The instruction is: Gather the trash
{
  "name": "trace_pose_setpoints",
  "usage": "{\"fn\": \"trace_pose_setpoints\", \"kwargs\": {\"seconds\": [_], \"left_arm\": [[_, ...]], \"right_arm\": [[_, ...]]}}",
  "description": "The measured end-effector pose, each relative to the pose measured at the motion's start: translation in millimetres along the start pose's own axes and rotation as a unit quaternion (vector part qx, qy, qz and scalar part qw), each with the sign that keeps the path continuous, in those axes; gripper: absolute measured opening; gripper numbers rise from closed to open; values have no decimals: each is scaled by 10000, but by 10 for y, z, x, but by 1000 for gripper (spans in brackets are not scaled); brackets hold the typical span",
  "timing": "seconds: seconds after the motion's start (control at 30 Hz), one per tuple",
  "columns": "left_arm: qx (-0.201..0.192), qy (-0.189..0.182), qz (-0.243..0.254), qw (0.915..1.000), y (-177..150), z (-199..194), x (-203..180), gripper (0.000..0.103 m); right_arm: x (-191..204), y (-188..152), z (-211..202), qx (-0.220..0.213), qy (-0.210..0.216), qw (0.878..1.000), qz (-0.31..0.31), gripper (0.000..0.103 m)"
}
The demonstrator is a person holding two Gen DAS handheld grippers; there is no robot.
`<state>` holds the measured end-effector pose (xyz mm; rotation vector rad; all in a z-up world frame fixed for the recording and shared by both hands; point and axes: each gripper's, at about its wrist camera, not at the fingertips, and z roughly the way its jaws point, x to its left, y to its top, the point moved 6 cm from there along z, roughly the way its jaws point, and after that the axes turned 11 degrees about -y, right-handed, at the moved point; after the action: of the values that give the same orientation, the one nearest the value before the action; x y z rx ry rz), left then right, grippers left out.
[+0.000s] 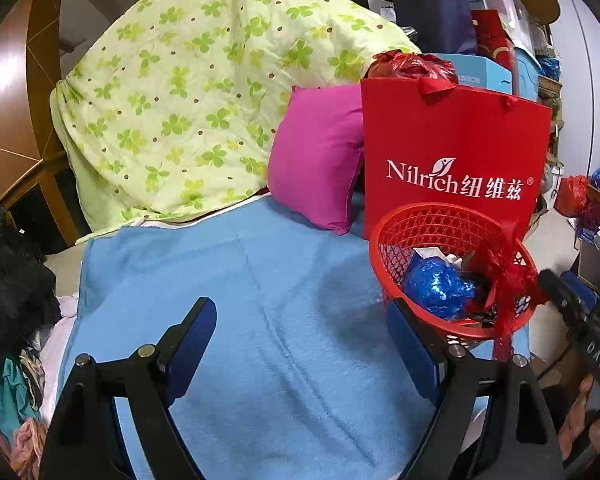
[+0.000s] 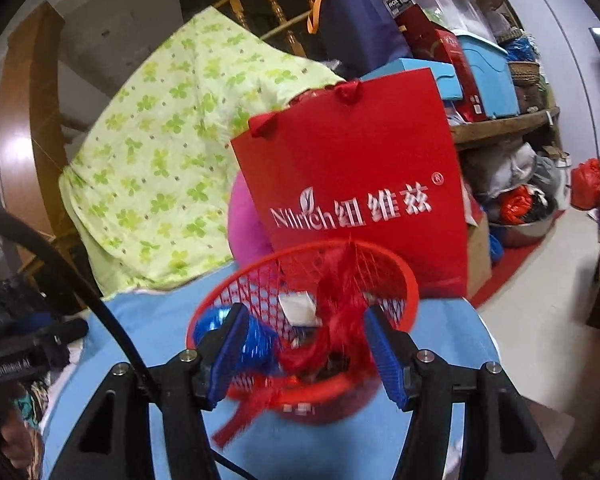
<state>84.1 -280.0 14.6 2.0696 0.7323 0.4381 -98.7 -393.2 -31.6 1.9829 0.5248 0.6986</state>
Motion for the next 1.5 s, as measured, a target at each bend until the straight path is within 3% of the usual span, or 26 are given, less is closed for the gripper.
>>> {"fn": "trace_pose_setpoints", "kwargs": {"seconds": [0.4,0.77,1.0,1.27,1.5], "left_arm": [[-159,7,146,9998,-53,-367,-66,92],[-277,115,139,9995,-84,-752,-75,94],[-278,239,139,9992,-104,-900,-110,95],[-211,236,175,9993,-147,-1024,-130,95],[-247,307,137,9991,-174,-1092,-90,96]], "right_arm": [[34,213,-575,241,-438,9985,-206,69],[257,191,-965,310,-378,9973,-546,69],[266,172,-1106,376,-431,9968,-550,69],[329,46,-1066,735,-270,9962,-390,69],[334,65,-1101,652,-324,9965,-414,69]]}}
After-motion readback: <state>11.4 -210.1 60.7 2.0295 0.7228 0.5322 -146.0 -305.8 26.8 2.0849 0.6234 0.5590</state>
